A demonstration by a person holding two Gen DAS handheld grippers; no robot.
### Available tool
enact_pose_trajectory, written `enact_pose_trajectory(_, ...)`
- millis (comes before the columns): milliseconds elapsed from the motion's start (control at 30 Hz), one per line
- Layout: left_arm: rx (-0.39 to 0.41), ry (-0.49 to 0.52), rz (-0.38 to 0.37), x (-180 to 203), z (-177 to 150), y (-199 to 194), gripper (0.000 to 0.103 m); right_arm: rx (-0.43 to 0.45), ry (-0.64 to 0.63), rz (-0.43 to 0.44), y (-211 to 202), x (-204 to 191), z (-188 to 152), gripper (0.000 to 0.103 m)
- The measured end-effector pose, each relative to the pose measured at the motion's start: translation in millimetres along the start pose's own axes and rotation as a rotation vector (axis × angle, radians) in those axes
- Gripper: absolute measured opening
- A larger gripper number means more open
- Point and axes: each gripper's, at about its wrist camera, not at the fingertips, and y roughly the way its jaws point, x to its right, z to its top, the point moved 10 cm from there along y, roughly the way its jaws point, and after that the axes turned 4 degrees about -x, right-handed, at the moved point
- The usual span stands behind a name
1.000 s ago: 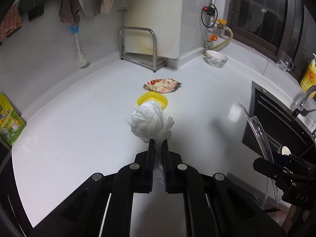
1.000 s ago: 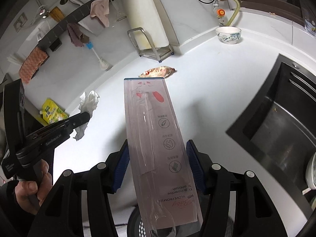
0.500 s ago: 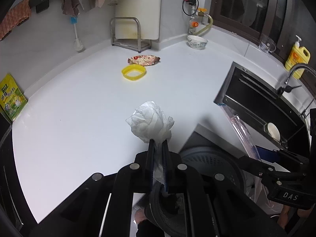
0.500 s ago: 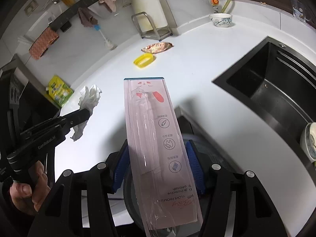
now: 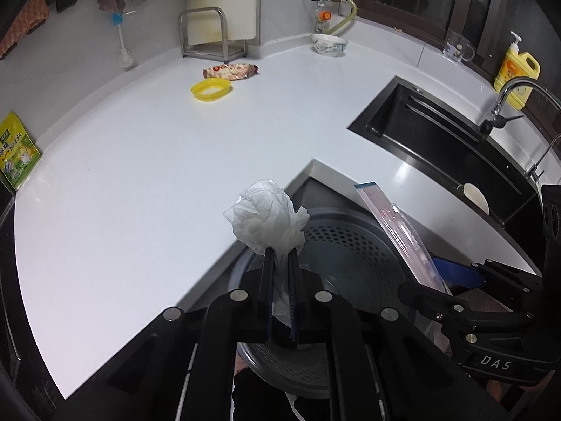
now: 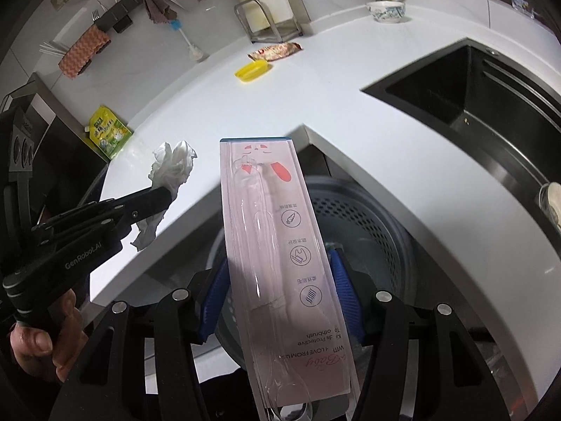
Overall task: Collect trash
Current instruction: 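Carry both items over the grey basket and open both tools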
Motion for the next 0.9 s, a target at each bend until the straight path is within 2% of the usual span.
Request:
enact_pose_trajectory(433, -0.081, 0.004, 0.030, 10, -33, 37, 0.008, -0.061, 0.037, -0.003, 29, 20, -33, 0.055)
enact_pose_trajectory(533, -0.111, -0.019, 0.020, 7, -40, 47, 0.008, -0.076, 0.041, -0.011, 38, 23, -35, 0.055)
enact_pose_trajectory(900, -0.132, -0.045, 0.013, 7, -43, 53, 0.012, -0.113, 0.042, -0.036, 55, 32, -34, 0.055)
